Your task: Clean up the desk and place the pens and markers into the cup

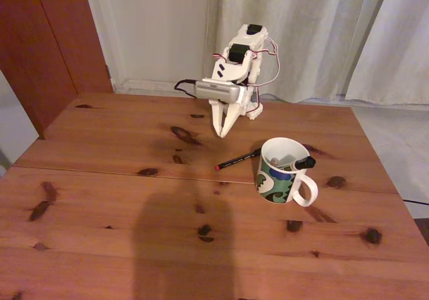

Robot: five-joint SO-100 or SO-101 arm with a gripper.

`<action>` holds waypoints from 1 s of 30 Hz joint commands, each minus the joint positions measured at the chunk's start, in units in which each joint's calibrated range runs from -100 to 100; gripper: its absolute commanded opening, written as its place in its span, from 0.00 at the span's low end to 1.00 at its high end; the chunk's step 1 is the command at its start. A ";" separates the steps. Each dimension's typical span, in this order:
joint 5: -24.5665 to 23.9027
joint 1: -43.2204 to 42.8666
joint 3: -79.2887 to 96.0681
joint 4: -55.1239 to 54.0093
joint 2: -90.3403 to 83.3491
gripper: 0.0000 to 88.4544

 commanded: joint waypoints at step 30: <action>-20.45 0.65 -59.22 57.24 45.47 0.01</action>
